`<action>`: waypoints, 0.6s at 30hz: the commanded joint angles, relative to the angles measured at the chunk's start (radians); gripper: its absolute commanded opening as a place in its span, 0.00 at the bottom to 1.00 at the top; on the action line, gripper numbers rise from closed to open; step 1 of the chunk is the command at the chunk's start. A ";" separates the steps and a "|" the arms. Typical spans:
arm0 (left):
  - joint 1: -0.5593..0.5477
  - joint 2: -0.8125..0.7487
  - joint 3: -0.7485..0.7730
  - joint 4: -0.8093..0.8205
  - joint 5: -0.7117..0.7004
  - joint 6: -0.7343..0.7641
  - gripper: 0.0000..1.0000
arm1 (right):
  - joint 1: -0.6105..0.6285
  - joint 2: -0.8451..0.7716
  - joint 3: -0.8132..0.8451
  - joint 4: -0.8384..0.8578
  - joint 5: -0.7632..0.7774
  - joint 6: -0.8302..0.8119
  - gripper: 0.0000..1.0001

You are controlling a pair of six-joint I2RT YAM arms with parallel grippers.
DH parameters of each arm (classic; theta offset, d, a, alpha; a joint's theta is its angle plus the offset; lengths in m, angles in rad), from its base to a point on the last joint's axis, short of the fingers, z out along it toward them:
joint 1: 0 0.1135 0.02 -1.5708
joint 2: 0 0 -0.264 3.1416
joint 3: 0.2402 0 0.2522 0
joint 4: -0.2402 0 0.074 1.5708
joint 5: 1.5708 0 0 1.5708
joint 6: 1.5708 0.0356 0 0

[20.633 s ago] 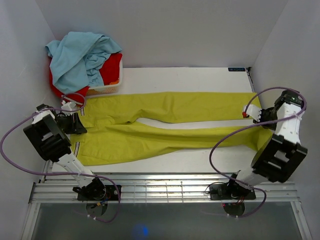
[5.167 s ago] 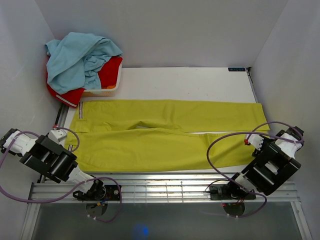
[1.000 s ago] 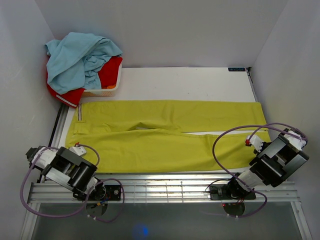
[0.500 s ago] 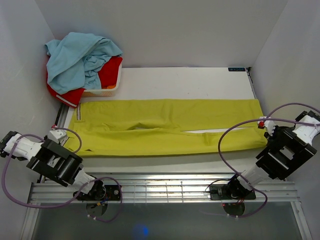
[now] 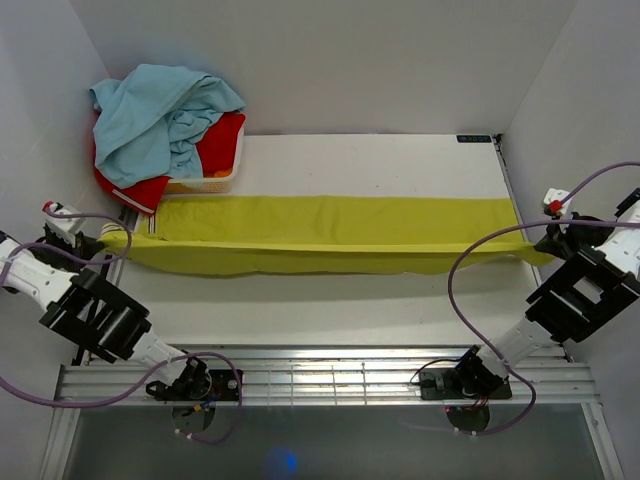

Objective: Fold and stack the trousers
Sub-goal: Fold the trousers

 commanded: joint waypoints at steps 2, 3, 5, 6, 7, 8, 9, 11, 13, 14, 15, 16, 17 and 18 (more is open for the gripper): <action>-0.011 -0.054 0.032 0.254 0.175 -0.230 0.00 | -0.018 0.035 0.171 0.226 -0.078 0.023 0.08; -0.028 -0.069 0.010 0.377 0.178 -0.293 0.00 | -0.006 0.043 0.184 0.255 -0.087 0.053 0.08; -0.052 -0.120 -0.068 0.493 0.164 -0.441 0.00 | 0.011 0.041 0.191 0.293 -0.103 0.131 0.08; -0.086 -0.136 -0.098 0.627 0.148 -0.496 0.00 | 0.026 0.034 0.181 0.354 -0.107 0.160 0.08; -0.103 -0.170 -0.128 0.701 0.112 -0.615 0.00 | 0.035 0.031 0.173 0.377 -0.109 0.186 0.08; -0.120 -0.183 -0.154 0.760 0.094 -0.666 0.00 | 0.044 0.026 0.167 0.397 -0.107 0.218 0.08; -0.146 -0.193 -0.190 0.868 0.077 -0.711 0.00 | 0.060 0.023 0.153 0.422 -0.107 0.243 0.08; -0.163 -0.218 -0.220 0.961 0.030 -0.827 0.00 | 0.067 0.017 0.145 0.499 -0.110 0.301 0.08; -0.169 -0.224 -0.245 1.067 0.002 -0.890 0.00 | 0.072 0.015 0.145 0.517 -0.109 0.311 0.08; -0.169 -0.215 -0.240 1.075 -0.020 -0.910 0.00 | 0.071 0.015 0.145 0.534 -0.104 0.326 0.08; -0.169 -0.209 -0.234 1.069 -0.030 -0.914 0.00 | 0.069 0.012 0.150 0.533 -0.103 0.326 0.08; -0.169 -0.206 -0.223 1.067 -0.041 -0.917 0.00 | 0.064 0.011 0.153 0.534 -0.100 0.329 0.08; -0.168 -0.204 -0.220 1.067 -0.046 -0.920 0.00 | 0.061 0.008 0.156 0.525 -0.104 0.329 0.08; -0.166 -0.210 -0.220 1.049 -0.044 -0.902 0.00 | 0.055 -0.004 0.158 0.519 -0.103 0.325 0.08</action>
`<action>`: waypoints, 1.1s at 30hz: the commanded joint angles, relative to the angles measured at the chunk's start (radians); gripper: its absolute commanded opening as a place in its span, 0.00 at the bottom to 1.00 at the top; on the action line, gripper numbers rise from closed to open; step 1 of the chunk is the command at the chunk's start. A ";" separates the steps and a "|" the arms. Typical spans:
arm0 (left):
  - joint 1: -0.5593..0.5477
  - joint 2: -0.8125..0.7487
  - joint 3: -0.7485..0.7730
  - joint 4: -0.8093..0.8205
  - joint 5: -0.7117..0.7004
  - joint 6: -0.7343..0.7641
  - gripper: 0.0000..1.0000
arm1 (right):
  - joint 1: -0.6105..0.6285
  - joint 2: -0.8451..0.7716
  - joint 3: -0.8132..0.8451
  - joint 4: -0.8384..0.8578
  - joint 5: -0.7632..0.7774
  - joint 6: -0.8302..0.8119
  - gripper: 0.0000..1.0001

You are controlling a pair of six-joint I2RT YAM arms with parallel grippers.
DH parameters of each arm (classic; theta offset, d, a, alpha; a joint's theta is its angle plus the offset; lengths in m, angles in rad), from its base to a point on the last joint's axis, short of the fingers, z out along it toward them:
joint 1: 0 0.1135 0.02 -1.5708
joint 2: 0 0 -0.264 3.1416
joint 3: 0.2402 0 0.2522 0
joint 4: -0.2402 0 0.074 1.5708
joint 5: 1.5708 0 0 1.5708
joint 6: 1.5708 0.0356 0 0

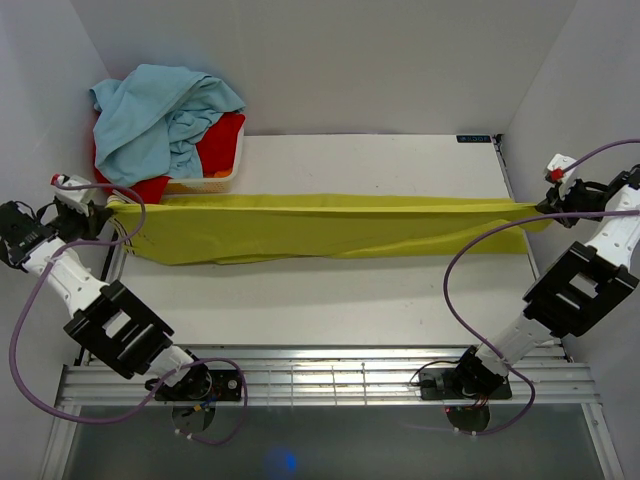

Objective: Fold and stack the trousers
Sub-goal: Fold the trousers

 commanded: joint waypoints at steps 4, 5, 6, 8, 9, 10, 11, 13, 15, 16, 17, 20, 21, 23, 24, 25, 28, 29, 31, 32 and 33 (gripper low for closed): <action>0.039 -0.069 0.006 0.142 -0.100 -0.018 0.00 | -0.084 -0.070 0.034 0.123 0.051 -0.049 0.08; 0.045 -0.080 -0.003 0.140 -0.100 -0.012 0.00 | -0.100 -0.079 0.034 0.110 0.044 -0.059 0.08; 0.050 -0.090 -0.014 0.140 -0.098 -0.008 0.00 | -0.111 -0.097 0.031 0.081 0.037 -0.073 0.08; 0.062 -0.118 -0.043 0.148 -0.094 -0.006 0.00 | -0.136 -0.116 0.015 0.051 0.020 -0.131 0.08; 0.082 -0.126 -0.052 0.162 -0.088 -0.012 0.00 | -0.165 -0.131 0.008 0.047 0.012 -0.137 0.08; 0.094 -0.139 -0.057 0.165 -0.063 -0.021 0.00 | -0.182 -0.136 0.008 0.036 -0.006 -0.148 0.08; 0.125 -0.146 -0.063 0.163 -0.048 -0.025 0.00 | -0.221 -0.139 0.010 0.021 -0.015 -0.187 0.08; 0.153 -0.153 -0.065 0.151 -0.020 -0.005 0.00 | -0.265 -0.130 0.033 -0.045 -0.034 -0.256 0.08; 0.195 -0.155 -0.056 0.105 0.014 0.023 0.00 | -0.326 -0.107 0.076 -0.116 -0.044 -0.324 0.08; 0.209 -0.155 -0.050 0.085 0.027 0.037 0.00 | -0.347 -0.105 0.080 -0.140 -0.049 -0.338 0.08; 0.238 -0.150 -0.042 0.029 0.055 0.084 0.00 | -0.376 -0.110 0.076 -0.141 -0.052 -0.352 0.08; 0.281 -0.147 -0.013 -0.121 0.104 0.235 0.00 | -0.417 -0.157 0.004 -0.141 -0.048 -0.450 0.08; 0.289 -0.147 -0.008 -0.148 0.115 0.257 0.00 | -0.418 -0.165 -0.011 -0.141 -0.052 -0.461 0.08; 0.300 -0.147 0.010 -0.203 0.126 0.287 0.00 | -0.418 -0.168 -0.018 -0.142 -0.087 -0.445 0.08; 0.300 -0.147 0.016 -0.208 0.133 0.291 0.00 | -0.415 -0.171 -0.019 -0.142 -0.103 -0.447 0.08; 0.300 -0.147 0.023 -0.211 0.136 0.291 0.00 | -0.409 -0.171 -0.019 -0.142 -0.123 -0.450 0.08; 0.295 -0.130 0.036 -0.176 0.141 0.247 0.00 | -0.355 -0.148 0.011 -0.106 -0.132 -0.328 0.08; 0.279 -0.123 0.041 -0.130 0.132 0.215 0.00 | -0.322 -0.142 0.030 -0.076 -0.132 -0.274 0.08; 0.259 -0.088 0.053 -0.088 0.094 0.132 0.00 | -0.283 -0.131 0.030 0.020 -0.112 -0.168 0.08; 0.236 -0.075 0.065 -0.072 0.083 0.124 0.00 | -0.247 -0.130 0.022 0.046 -0.103 -0.151 0.08; 0.220 -0.063 0.069 -0.064 0.069 0.121 0.00 | -0.225 -0.137 -0.007 0.103 -0.091 -0.139 0.08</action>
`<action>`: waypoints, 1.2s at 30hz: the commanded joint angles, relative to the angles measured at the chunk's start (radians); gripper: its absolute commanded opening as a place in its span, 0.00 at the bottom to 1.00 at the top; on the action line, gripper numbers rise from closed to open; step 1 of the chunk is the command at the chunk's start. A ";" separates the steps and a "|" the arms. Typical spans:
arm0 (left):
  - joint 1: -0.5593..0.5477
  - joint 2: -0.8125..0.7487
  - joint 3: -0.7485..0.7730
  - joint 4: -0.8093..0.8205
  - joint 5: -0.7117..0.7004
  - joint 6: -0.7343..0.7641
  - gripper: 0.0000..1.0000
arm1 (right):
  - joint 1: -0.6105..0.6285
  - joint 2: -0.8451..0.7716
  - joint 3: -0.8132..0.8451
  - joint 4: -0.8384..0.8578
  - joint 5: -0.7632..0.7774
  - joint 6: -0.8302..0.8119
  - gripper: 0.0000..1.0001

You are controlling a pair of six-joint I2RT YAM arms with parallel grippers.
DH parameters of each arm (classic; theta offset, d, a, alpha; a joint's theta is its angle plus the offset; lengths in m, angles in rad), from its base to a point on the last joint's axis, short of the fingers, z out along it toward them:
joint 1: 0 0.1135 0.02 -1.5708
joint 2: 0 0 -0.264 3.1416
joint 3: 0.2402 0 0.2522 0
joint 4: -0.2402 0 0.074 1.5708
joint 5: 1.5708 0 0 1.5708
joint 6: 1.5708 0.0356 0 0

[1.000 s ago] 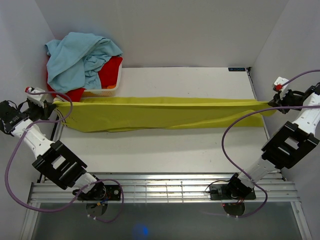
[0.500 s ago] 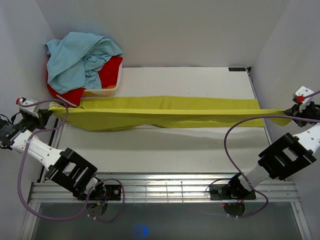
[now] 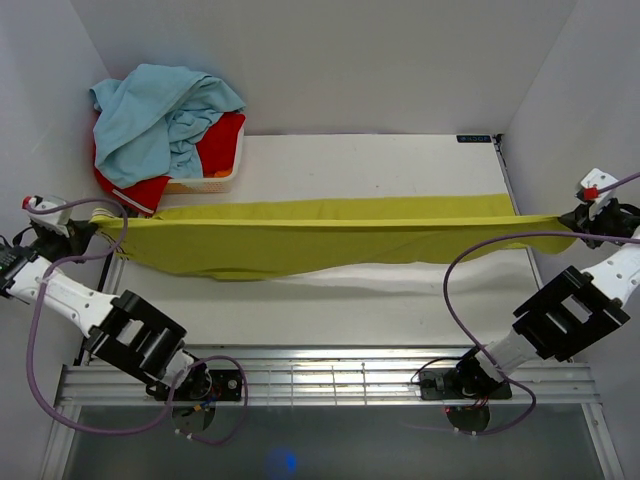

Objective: Fold and stack the trousers
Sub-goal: Fold the trousers

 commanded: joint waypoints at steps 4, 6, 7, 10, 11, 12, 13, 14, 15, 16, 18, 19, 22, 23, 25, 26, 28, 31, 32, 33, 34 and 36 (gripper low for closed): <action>-0.099 0.092 0.066 0.220 -0.204 -0.045 0.00 | 0.133 0.026 -0.073 0.529 0.178 0.119 0.08; -0.146 0.119 0.060 0.255 -0.258 -0.064 0.00 | 0.169 0.054 -0.081 0.557 0.214 0.128 0.08; -0.159 0.129 0.059 0.279 -0.275 -0.083 0.00 | 0.177 0.067 -0.066 0.565 0.240 0.144 0.08; -0.194 0.170 0.057 0.385 -0.336 -0.185 0.00 | 0.205 0.129 -0.006 0.586 0.277 0.182 0.08; -0.203 0.179 0.057 0.439 -0.347 -0.211 0.00 | 0.214 0.138 0.006 0.600 0.284 0.193 0.08; -0.211 0.201 0.059 0.467 -0.371 -0.255 0.00 | 0.220 0.156 0.017 0.606 0.290 0.202 0.08; -0.215 0.210 0.065 0.491 -0.382 -0.274 0.00 | 0.226 0.163 0.031 0.611 0.303 0.213 0.08; -0.229 0.222 0.072 0.514 -0.394 -0.281 0.00 | 0.240 0.175 0.037 0.615 0.310 0.214 0.08; -0.238 0.250 0.080 0.524 -0.410 -0.295 0.00 | 0.249 0.181 0.040 0.614 0.319 0.214 0.08; -0.248 0.262 0.094 0.530 -0.419 -0.301 0.00 | 0.260 0.187 0.042 0.617 0.342 0.214 0.08; -0.289 0.282 0.099 0.553 -0.442 -0.304 0.00 | 0.295 0.208 0.046 0.624 0.369 0.220 0.08; -0.304 0.294 0.096 0.565 -0.469 -0.309 0.00 | 0.309 0.221 0.051 0.628 0.401 0.233 0.08; -0.378 0.317 0.074 0.635 -0.547 -0.343 0.00 | 0.358 0.281 0.089 0.643 0.446 0.271 0.08; -0.410 0.328 0.069 0.664 -0.568 -0.349 0.00 | 0.382 0.296 0.098 0.652 0.458 0.283 0.08; -0.438 0.350 0.066 0.692 -0.635 -0.363 0.00 | 0.409 0.343 0.115 0.675 0.498 0.302 0.08; -0.464 0.371 0.063 0.742 -0.669 -0.372 0.00 | 0.433 0.356 0.118 0.686 0.511 0.312 0.08; -0.478 0.394 0.053 0.786 -0.704 -0.383 0.00 | 0.456 0.397 0.124 0.730 0.544 0.338 0.08; -0.516 0.463 0.072 0.835 -0.792 -0.397 0.00 | 0.499 0.459 0.147 0.763 0.595 0.368 0.08; -0.531 0.481 0.080 0.856 -0.825 -0.410 0.00 | 0.518 0.475 0.155 0.770 0.607 0.368 0.08; -0.538 0.506 0.080 0.872 -0.844 -0.418 0.00 | 0.525 0.501 0.155 0.788 0.624 0.378 0.08; -0.544 0.518 0.076 0.911 -0.864 -0.424 0.00 | 0.533 0.515 0.160 0.804 0.650 0.397 0.08; -0.565 0.553 0.076 0.939 -0.899 -0.423 0.00 | 0.550 0.547 0.161 0.822 0.669 0.409 0.08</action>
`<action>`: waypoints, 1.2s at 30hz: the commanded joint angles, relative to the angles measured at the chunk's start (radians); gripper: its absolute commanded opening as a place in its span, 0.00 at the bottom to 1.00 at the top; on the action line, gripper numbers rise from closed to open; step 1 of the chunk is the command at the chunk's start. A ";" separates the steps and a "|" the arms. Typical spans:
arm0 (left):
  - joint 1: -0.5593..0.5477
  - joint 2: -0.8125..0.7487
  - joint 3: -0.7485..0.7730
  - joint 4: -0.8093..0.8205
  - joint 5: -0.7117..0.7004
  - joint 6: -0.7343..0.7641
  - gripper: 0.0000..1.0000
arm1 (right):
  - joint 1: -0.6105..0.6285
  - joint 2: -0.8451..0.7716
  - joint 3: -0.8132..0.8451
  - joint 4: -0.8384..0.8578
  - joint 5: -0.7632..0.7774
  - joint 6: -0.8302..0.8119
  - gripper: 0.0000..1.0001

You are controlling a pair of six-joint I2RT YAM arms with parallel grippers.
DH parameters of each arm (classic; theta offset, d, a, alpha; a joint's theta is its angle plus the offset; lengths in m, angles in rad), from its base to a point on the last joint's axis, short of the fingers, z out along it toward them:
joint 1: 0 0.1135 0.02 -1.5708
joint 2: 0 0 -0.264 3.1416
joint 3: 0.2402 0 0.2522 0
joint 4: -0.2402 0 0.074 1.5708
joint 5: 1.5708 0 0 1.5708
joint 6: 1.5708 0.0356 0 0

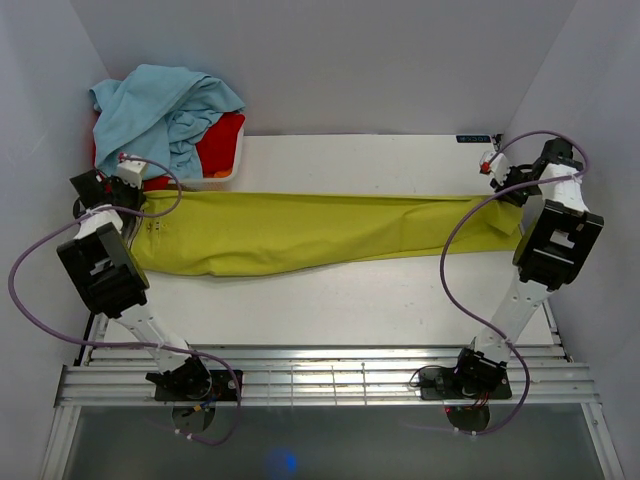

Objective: Fold and stack the trousers
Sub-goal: Fold the trousers

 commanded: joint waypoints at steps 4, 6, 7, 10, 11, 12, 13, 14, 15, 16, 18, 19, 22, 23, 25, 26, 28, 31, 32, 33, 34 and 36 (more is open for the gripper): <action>-0.015 0.049 0.063 0.148 -0.233 -0.055 0.42 | 0.019 0.044 0.041 0.156 0.235 0.118 0.45; -0.023 0.039 0.075 0.110 -0.236 -0.072 0.64 | 0.022 0.041 0.082 0.148 0.237 0.174 0.78; -0.023 0.013 0.083 0.078 -0.218 -0.093 0.76 | 0.024 0.040 0.108 0.113 0.232 0.218 0.91; -0.023 -0.020 0.143 -0.080 -0.181 -0.101 0.97 | 0.015 0.017 0.214 -0.009 0.203 0.289 0.93; -0.018 -0.041 0.176 -0.178 -0.167 -0.104 0.98 | 0.007 0.009 0.232 -0.039 0.196 0.309 0.93; -0.017 -0.053 0.190 -0.229 -0.153 -0.107 0.98 | 0.002 -0.008 0.261 -0.071 0.183 0.342 0.91; -0.014 -0.066 0.200 -0.275 -0.143 -0.113 0.98 | -0.005 -0.014 0.271 -0.108 0.170 0.356 0.89; -0.008 -0.095 0.200 -0.350 -0.117 -0.125 0.98 | -0.018 -0.031 0.274 -0.173 0.142 0.373 0.86; -0.005 -0.109 0.187 -0.385 -0.101 -0.124 0.98 | -0.024 -0.037 0.269 -0.203 0.130 0.405 0.81; -0.005 -0.122 0.177 -0.422 -0.089 -0.122 0.98 | -0.030 -0.040 0.254 -0.234 0.122 0.421 0.76; -0.005 -0.167 0.122 -0.502 -0.032 -0.121 0.98 | -0.047 -0.043 0.232 -0.289 0.104 0.474 0.59; -0.003 -0.181 0.093 -0.515 -0.015 -0.124 0.98 | -0.058 -0.043 0.217 -0.298 0.070 0.558 0.56; -0.003 -0.213 -0.005 -0.530 0.017 -0.173 0.98 | -0.100 -0.037 0.185 -0.295 -0.019 0.744 0.62; 0.002 -0.213 -0.023 -0.530 0.025 -0.183 0.98 | -0.111 -0.040 0.171 -0.289 -0.027 0.784 0.63; 0.006 -0.198 -0.058 -0.521 0.028 -0.220 0.97 | -0.113 -0.052 0.122 -0.204 -0.051 0.858 0.64; 0.017 -0.184 -0.058 -0.518 0.029 -0.234 0.97 | -0.113 -0.069 0.054 -0.158 -0.050 0.930 0.65; 0.025 -0.120 -0.034 -0.521 0.020 -0.277 0.95 | -0.105 -0.082 -0.014 -0.041 -0.059 0.959 0.65; 0.038 -0.022 0.029 -0.539 0.017 -0.323 0.93 | -0.087 -0.074 -0.107 0.033 -0.056 0.964 0.63; 0.040 0.001 0.042 -0.539 0.014 -0.332 0.92 | -0.081 -0.060 -0.129 0.036 -0.053 0.960 0.62; 0.041 0.023 0.055 -0.541 0.013 -0.341 0.92 | -0.078 -0.054 -0.143 0.038 -0.050 0.961 0.59; 0.041 0.069 0.066 -0.545 0.011 -0.354 0.91 | -0.071 -0.048 -0.159 0.038 -0.044 0.956 0.58; 0.041 0.118 0.109 -0.570 -0.013 -0.365 0.88 | -0.067 -0.037 -0.203 0.044 -0.018 0.935 0.56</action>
